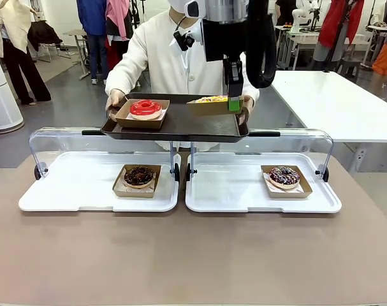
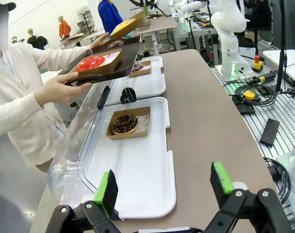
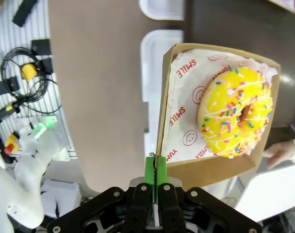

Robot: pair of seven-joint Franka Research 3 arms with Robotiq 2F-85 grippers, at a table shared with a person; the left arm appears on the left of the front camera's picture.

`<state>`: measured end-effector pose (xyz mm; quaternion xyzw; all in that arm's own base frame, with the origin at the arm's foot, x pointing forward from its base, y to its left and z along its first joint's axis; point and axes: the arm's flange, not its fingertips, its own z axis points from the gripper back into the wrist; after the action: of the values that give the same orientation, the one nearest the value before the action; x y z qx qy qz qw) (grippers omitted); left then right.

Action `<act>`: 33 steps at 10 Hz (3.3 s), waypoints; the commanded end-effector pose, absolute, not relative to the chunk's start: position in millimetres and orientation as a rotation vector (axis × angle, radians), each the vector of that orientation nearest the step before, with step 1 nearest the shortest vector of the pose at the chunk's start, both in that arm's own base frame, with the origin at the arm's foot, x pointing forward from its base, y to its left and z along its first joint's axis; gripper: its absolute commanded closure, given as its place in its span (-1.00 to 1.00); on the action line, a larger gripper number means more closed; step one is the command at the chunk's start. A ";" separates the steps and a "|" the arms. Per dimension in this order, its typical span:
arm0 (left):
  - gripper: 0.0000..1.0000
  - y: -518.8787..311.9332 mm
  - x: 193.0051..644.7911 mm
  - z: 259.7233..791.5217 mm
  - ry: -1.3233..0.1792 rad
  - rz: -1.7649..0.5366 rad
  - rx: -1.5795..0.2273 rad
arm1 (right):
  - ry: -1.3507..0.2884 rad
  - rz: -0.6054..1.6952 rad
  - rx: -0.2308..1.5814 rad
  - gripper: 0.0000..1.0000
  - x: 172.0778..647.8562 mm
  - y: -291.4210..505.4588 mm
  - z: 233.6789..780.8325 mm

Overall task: Provide the desired donut to the person.
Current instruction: Place the picked Paper togo box onto the Handle tray extended by the person.

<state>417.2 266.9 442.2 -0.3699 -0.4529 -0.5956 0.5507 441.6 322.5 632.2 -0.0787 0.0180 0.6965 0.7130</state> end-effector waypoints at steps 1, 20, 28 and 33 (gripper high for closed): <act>-1.00 266.7 416.3 444.6 -1.064 -1.397 -0.878 | 0.010 1.599 -0.200 0.96 481.0 329.1 641.5; -1.00 266.7 416.3 444.6 -1.064 -1.397 -0.878 | 0.026 1.644 -0.057 -0.20 544.0 312.2 598.6; -1.00 266.7 416.3 444.6 -1.064 -1.397 -0.878 | 0.041 1.646 -0.043 -1.00 543.5 310.7 598.5; -1.00 266.7 416.3 444.6 -1.064 -1.397 -0.878 | 0.026 1.606 -0.054 -1.00 507.6 296.0 613.0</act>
<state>417.2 266.9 442.1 -0.3700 -0.4529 -0.5955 0.5508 526.8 305.9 607.9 -0.0337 0.0157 0.7319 0.6803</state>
